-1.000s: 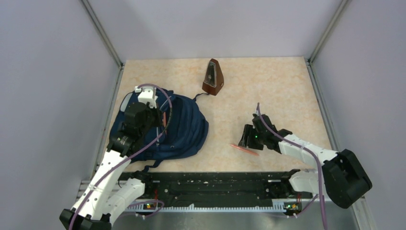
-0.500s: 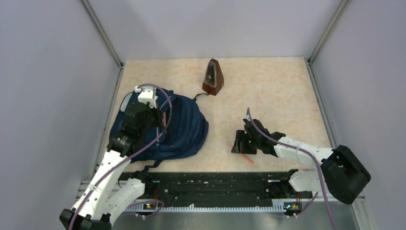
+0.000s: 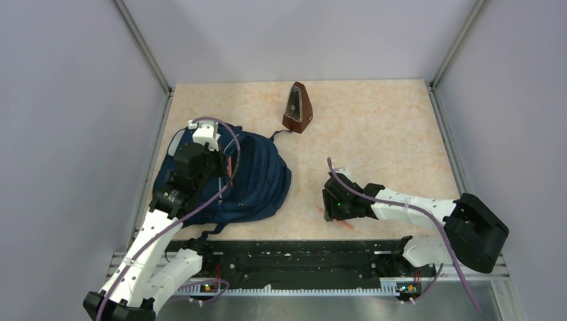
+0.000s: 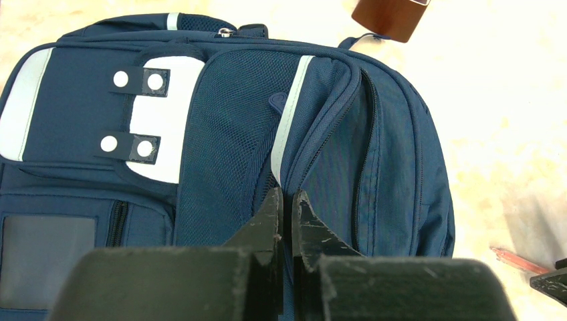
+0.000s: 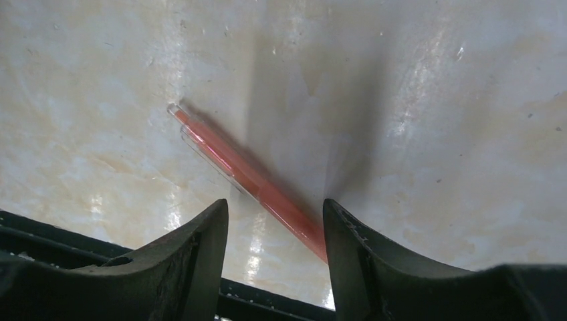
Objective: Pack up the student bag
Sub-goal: Pick up the stationery from the center of the board, then place the stationery in the student bag.
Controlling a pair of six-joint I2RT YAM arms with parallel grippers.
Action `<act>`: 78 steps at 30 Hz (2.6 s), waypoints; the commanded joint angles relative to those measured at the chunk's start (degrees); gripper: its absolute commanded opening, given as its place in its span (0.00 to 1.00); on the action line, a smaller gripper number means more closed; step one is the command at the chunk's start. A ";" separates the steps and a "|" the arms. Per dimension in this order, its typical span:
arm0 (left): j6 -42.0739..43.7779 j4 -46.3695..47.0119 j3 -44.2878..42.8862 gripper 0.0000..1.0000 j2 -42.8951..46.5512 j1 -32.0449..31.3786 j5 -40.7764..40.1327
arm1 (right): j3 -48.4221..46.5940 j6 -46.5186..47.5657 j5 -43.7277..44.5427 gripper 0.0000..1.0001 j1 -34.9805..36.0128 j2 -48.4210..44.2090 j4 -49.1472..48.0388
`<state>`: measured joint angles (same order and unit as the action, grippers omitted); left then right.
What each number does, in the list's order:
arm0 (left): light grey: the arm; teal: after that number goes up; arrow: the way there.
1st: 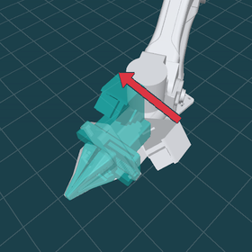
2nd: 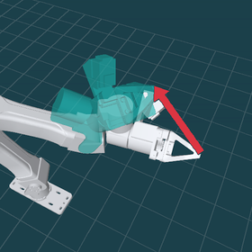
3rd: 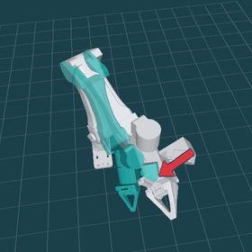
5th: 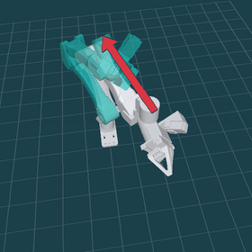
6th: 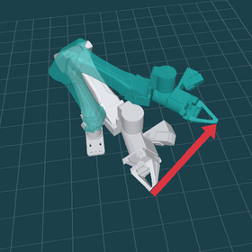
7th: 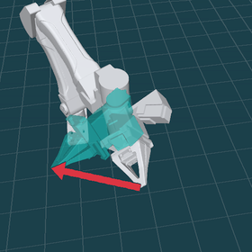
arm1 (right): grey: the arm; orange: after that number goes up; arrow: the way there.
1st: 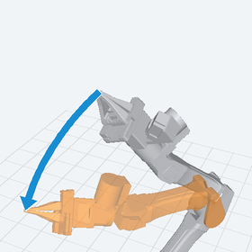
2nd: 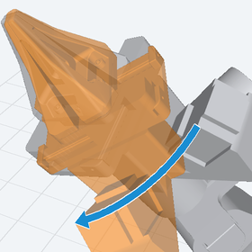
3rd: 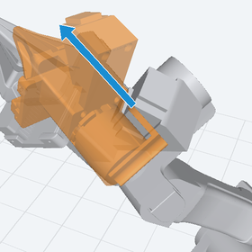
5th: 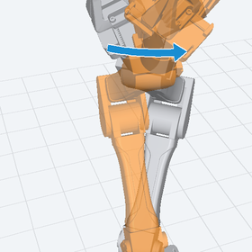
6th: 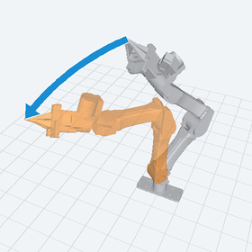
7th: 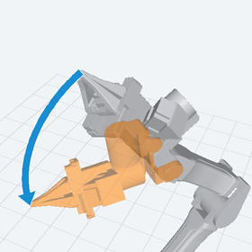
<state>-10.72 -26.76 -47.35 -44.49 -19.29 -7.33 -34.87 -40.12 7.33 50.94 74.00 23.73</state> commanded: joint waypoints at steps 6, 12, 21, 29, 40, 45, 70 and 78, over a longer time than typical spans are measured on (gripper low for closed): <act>0.83 4.52 -1.03 0.00 1.96 -0.02 -1.35 | -1.36 4.12 3.57 0.48 2.03 1.05 6.33; 0.88 4.48 -0.99 0.00 2.04 0.04 -1.54 | -3.78 3.37 8.51 0.40 5.69 4.58 7.73; 0.88 4.53 -1.03 0.00 2.30 0.03 -1.87 | -5.76 2.03 9.99 0.05 7.27 8.01 7.92; 0.88 4.52 -0.94 0.00 2.32 -0.01 -1.90 | -9.98 1.59 9.24 0.00 7.22 6.61 7.94; 1.04 5.20 -0.69 0.00 2.85 0.11 -0.88 | -29.01 5.36 0.86 0.00 7.26 5.63 0.85; 1.14 5.56 -0.39 0.00 3.08 0.03 -0.75 | -35.82 4.46 -3.63 0.00 7.92 12.88 -5.94; 0.79 5.71 -0.39 0.00 3.48 0.02 0.91 | -56.38 -14.41 -8.16 0.00 8.42 36.98 -16.98; 0.68 5.83 -0.46 0.00 3.06 -0.02 1.59 | -55.56 -17.10 -6.41 0.00 8.54 39.62 -19.69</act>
<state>-10.35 -26.76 -47.00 -43.22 -19.29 -6.33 -88.18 -55.13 0.10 59.37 112.05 7.73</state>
